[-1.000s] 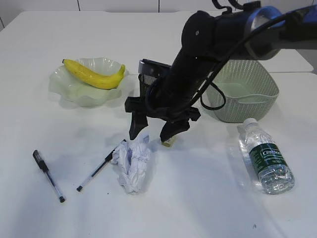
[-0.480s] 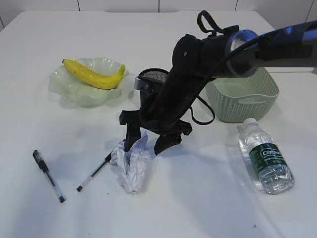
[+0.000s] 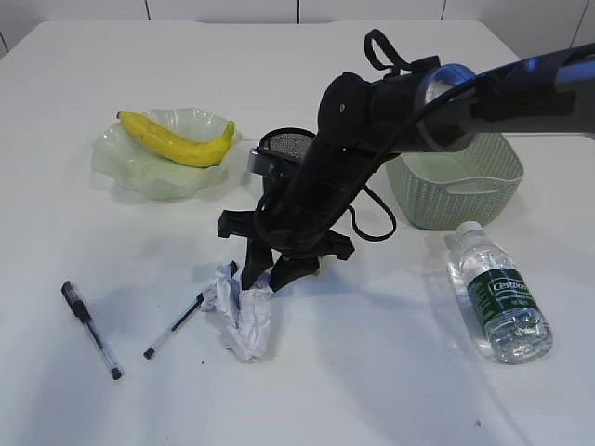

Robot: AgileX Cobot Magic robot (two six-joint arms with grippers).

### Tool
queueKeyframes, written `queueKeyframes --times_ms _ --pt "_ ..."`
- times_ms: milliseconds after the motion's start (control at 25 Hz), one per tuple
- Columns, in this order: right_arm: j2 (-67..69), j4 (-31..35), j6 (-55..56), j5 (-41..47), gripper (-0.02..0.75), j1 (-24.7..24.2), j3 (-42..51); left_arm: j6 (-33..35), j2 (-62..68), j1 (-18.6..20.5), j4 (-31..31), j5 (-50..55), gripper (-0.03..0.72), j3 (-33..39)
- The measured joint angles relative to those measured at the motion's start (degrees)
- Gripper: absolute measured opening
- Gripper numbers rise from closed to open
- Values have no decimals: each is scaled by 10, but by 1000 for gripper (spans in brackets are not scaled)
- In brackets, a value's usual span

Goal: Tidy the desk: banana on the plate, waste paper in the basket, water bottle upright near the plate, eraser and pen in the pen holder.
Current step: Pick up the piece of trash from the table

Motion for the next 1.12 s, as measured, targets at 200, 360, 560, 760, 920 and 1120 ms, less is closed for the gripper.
queueKeyframes --times_ms 200,360,560,760,920,1120 --pt "0 2 0 2 41 0 0 0 0 0 0 0 460 0" --pt "0 3 0 5 -10 0 0 0 0 0 0 0 460 0" --pt "0 3 -2 21 -10 0 0 0 0 0 0 0 460 0" --pt "-11 2 -24 47 -10 0 0 0 0 0 0 1 460 0" --pt "-39 -1 -37 60 -10 0 0 0 0 0 0 3 460 0" --pt "-67 -30 -43 78 -10 0 0 0 0 0 6 3 460 0"
